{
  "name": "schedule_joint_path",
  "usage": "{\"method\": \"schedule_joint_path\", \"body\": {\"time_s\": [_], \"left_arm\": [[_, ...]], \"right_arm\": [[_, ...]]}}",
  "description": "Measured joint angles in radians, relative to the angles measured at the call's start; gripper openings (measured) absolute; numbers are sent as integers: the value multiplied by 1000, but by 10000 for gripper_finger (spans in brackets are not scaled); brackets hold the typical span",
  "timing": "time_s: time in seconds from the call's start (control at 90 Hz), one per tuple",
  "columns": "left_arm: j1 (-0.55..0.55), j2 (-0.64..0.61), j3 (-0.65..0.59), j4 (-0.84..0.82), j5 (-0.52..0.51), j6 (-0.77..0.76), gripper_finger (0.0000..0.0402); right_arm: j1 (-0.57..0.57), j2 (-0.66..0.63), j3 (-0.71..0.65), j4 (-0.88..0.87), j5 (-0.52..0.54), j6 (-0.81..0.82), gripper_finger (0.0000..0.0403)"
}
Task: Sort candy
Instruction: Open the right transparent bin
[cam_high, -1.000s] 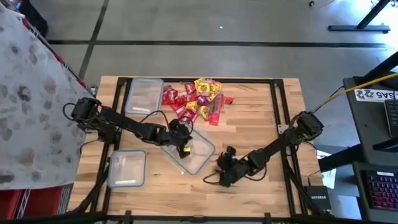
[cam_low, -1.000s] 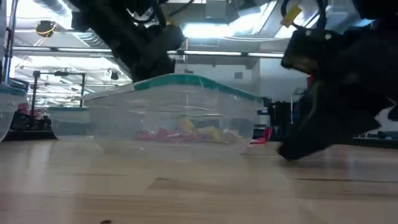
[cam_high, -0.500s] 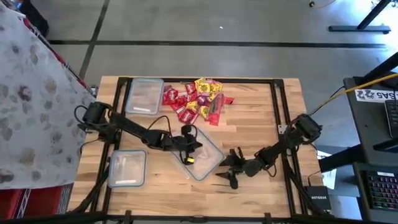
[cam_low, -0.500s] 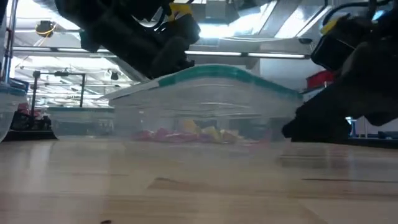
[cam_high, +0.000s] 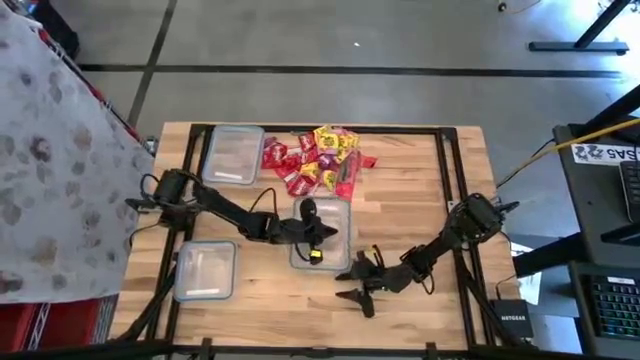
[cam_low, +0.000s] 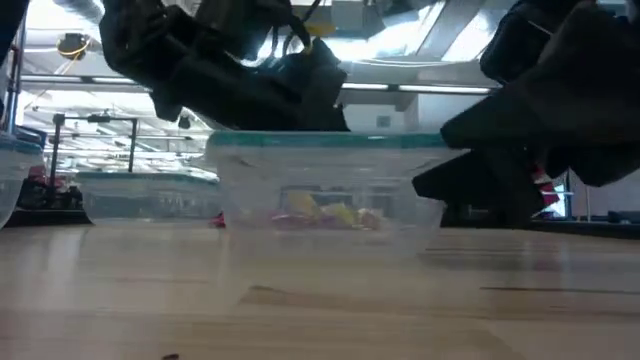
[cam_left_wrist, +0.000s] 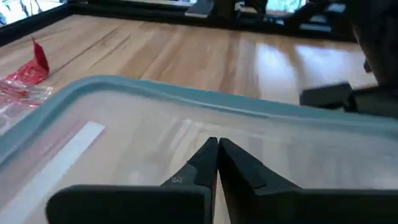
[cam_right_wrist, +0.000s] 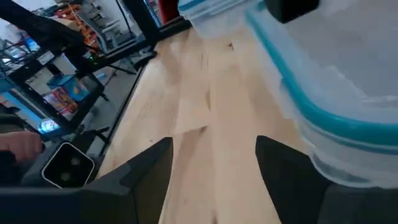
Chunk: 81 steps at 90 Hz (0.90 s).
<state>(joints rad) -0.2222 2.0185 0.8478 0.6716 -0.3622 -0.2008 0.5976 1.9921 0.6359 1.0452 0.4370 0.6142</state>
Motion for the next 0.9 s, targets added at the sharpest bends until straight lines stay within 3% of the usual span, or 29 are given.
{"method": "schedule_joint_path", "body": {"time_s": [0.167,0.311,0.433,0.778,0.9], "left_arm": [[-4,2,0,5,0,-2,0],[-14,-18,3,-32,5,-20,0],[-21,-78,8,-142,12,-43,0],[-20,-261,-4,-264,12,-59,0],[-23,-288,-3,-286,11,-57,0]], "right_arm": [[6,-5,57,-182,80,140,220],[48,-7,110,-254,200,147,220],[60,-55,122,-369,209,198,220],[61,-303,123,-912,264,321,220],[66,-309,116,-931,224,321,220]]}}
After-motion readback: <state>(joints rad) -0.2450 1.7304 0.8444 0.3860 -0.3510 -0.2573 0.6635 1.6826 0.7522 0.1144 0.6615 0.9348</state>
